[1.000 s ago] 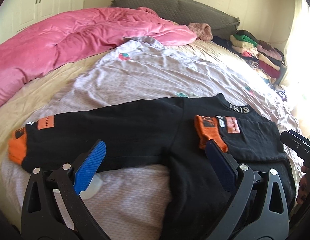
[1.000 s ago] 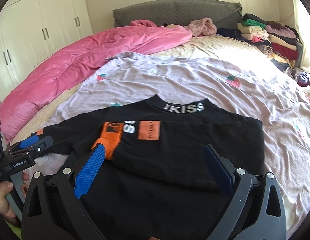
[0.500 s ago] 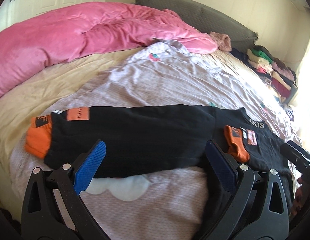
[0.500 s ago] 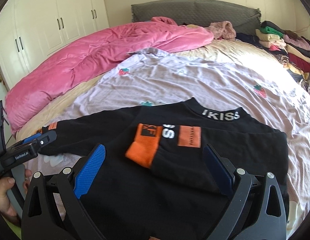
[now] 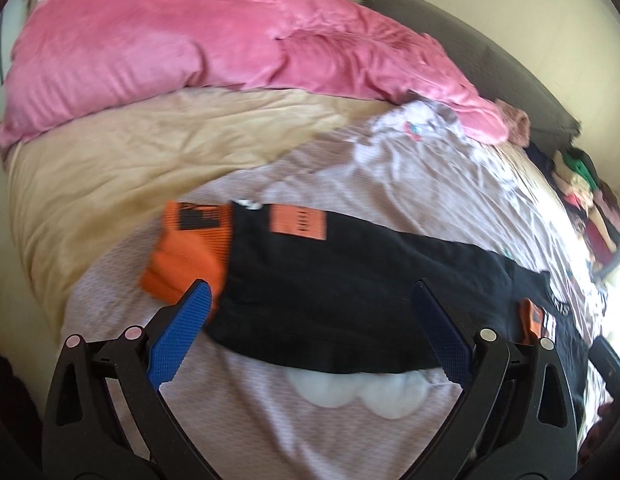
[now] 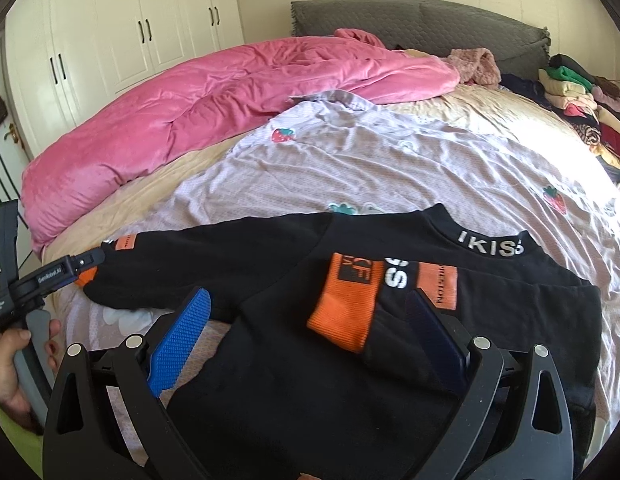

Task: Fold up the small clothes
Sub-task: 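Move the left tool to the other orange sleeve cuff and grasp it, then carry the second sleeve across the body with the left tool and release it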

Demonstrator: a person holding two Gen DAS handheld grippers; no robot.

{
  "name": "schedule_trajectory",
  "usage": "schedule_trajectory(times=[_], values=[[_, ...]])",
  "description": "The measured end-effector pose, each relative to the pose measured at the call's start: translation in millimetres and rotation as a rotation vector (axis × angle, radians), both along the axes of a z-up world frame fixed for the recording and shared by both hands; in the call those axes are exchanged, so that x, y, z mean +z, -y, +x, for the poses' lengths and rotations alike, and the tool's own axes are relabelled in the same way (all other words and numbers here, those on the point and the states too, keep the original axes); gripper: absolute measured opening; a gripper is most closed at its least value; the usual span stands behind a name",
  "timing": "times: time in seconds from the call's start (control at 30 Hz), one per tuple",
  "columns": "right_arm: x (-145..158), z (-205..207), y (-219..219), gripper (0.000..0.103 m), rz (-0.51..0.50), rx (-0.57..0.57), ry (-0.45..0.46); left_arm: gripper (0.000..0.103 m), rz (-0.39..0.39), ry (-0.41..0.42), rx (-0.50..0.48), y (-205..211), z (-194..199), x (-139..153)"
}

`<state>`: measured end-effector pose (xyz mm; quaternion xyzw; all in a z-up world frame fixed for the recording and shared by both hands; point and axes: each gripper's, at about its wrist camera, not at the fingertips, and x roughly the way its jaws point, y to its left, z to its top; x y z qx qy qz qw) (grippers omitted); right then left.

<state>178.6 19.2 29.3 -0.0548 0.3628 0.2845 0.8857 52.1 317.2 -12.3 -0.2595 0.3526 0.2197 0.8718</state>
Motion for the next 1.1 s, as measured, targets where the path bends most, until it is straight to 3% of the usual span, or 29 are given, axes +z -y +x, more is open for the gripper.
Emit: schedule_trajectory(times=[0.17,0.33,0.37,0.43,0.5,0.57,0.63,0.7,0.9,1.1], values=[[-4,0,-6,0.097,-0.003,0.010,-0.008,0.093,0.000,-0.031,0.096,-32,-16,-9],[-8,1,-5,0.097,0.000,0.006,-0.024,0.093,-0.051,-0.028,0.141,-54,-25,-24],[-9,1,-5,0.097,0.001,0.005,-0.026,0.088,-0.062,-0.017,0.146,-56,-26,-26],[-11,2,-4,0.097,0.002,0.002,-0.030,0.066,-0.079,-0.009,0.159,-61,-27,-31],[-12,3,-3,0.097,0.004,-0.003,-0.034,0.050,-0.086,0.000,0.155,-62,-25,-33],[-13,4,-1,0.097,0.007,-0.009,-0.039,0.042,-0.084,0.009,0.143,-59,-21,-34],[-14,5,2,0.097,0.010,-0.014,-0.043,0.018,-0.075,0.017,0.120,-56,-16,-35],[-15,5,5,0.097,0.017,-0.021,-0.047,0.009,-0.071,0.043,0.091,-50,-12,-32],[-19,5,20,0.097,0.037,-0.047,-0.065,0.008,0.027,0.144,-0.013,-17,-7,2],[-22,3,54,0.097,0.059,-0.102,-0.081,0.008,0.017,0.248,-0.136,24,-1,30]])
